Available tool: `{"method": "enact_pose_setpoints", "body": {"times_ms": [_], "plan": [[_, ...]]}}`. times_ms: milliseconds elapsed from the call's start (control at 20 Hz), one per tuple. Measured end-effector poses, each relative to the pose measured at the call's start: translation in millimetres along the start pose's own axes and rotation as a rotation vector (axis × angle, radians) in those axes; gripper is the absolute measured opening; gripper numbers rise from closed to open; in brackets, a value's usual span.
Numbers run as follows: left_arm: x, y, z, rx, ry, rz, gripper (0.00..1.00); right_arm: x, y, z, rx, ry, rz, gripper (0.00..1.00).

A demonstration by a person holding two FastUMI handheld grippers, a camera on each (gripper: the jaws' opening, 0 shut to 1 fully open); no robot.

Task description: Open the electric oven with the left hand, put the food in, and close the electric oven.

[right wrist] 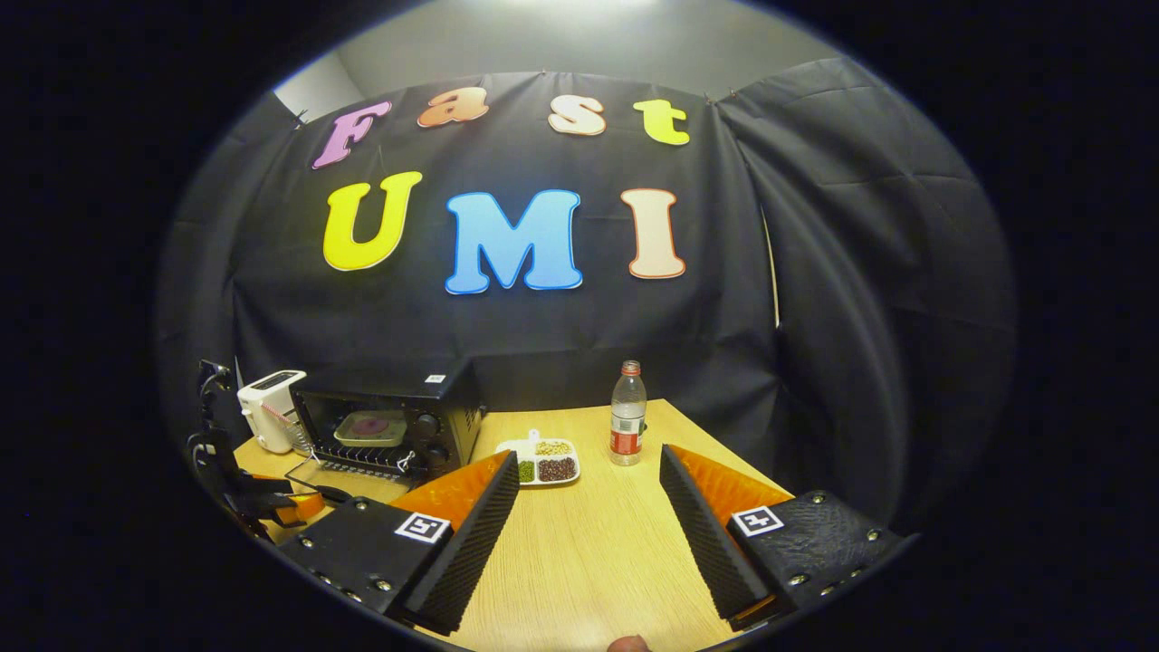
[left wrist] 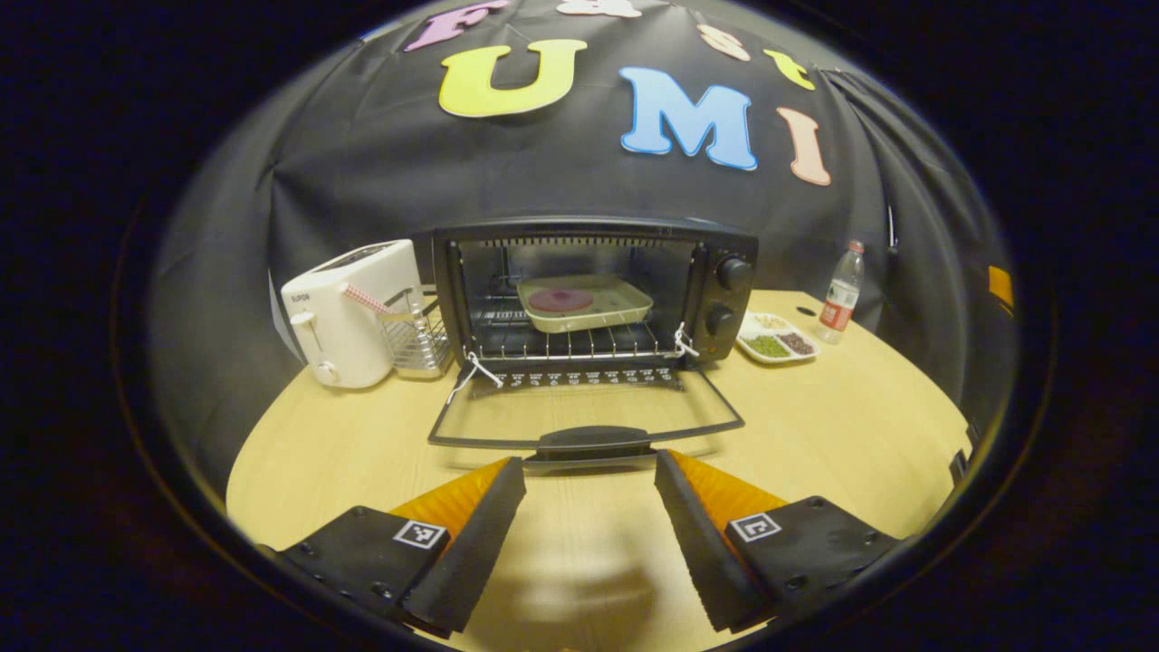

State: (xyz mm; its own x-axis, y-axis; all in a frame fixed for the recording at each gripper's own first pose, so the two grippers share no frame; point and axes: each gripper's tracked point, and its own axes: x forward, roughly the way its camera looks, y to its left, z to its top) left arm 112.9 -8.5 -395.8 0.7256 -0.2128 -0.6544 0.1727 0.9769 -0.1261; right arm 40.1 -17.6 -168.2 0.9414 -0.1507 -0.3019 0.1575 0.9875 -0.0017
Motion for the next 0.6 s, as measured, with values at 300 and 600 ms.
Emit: {"method": "enact_pose_setpoints", "body": {"times_ms": [300,600], "plan": [[36.6,-5.0,-31.1,-0.028,0.114,-0.012,1.0,-3.3,-2.9,-3.3,-0.025,0.016,-0.059,0.98],[56.6,-8.9,-38.9,-0.029,0.145,-0.004,0.97,-3.8,1.1,-6.6,-0.009,0.035,-0.083,0.98]]}}
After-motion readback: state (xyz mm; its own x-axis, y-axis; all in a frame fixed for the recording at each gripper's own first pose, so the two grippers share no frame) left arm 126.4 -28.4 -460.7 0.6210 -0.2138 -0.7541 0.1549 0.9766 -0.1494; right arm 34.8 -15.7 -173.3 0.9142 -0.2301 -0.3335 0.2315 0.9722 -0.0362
